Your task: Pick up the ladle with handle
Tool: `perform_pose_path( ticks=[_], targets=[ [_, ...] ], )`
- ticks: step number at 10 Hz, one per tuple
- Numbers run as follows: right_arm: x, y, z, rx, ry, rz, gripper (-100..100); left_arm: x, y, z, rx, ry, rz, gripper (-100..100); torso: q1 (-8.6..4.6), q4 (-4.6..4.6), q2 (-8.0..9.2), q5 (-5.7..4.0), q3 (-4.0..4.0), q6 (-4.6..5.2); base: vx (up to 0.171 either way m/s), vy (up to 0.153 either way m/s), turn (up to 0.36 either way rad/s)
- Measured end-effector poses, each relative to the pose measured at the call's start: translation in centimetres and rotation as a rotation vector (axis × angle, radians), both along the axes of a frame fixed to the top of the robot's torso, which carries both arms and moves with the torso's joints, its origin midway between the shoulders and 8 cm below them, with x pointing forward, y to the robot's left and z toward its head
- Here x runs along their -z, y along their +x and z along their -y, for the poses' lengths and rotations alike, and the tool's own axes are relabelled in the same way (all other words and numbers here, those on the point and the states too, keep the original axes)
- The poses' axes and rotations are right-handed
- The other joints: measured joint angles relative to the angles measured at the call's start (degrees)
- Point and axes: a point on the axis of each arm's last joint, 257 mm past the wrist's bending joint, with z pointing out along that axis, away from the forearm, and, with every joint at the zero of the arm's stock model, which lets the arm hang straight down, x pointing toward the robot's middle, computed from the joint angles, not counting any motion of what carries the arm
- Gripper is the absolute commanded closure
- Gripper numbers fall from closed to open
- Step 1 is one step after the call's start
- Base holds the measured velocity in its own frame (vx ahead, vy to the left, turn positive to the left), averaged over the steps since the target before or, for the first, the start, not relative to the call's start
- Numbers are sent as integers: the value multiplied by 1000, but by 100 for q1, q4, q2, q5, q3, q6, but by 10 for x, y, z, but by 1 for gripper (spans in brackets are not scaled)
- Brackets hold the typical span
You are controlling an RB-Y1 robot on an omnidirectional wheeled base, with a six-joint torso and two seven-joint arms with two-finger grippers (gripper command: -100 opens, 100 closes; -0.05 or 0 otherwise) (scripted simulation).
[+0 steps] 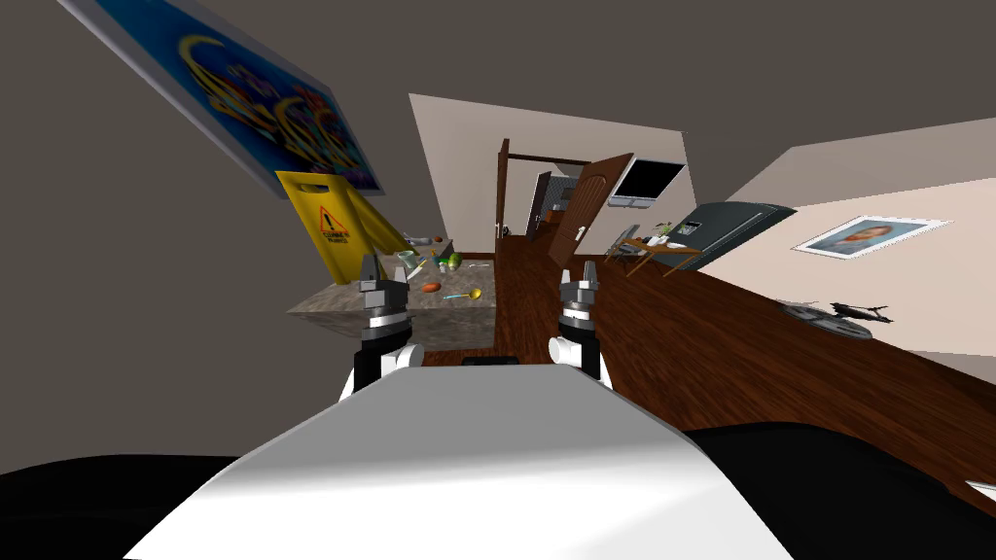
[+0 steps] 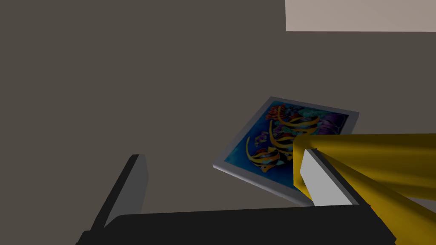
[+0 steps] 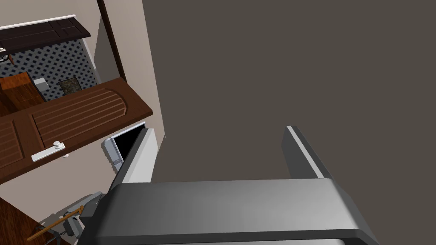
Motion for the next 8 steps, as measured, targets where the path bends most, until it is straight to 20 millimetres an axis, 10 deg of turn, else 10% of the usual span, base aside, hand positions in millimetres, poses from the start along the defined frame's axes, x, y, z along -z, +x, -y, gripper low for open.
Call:
perform_pose_path(
  ticks=[8],
  targets=[
    [0, 0, 0, 0, 0, 0, 0, 13, 36, 33, 112, 120, -131, -100, 5, 3, 12, 1, 7, 2, -29, 12, -40]
  ],
)
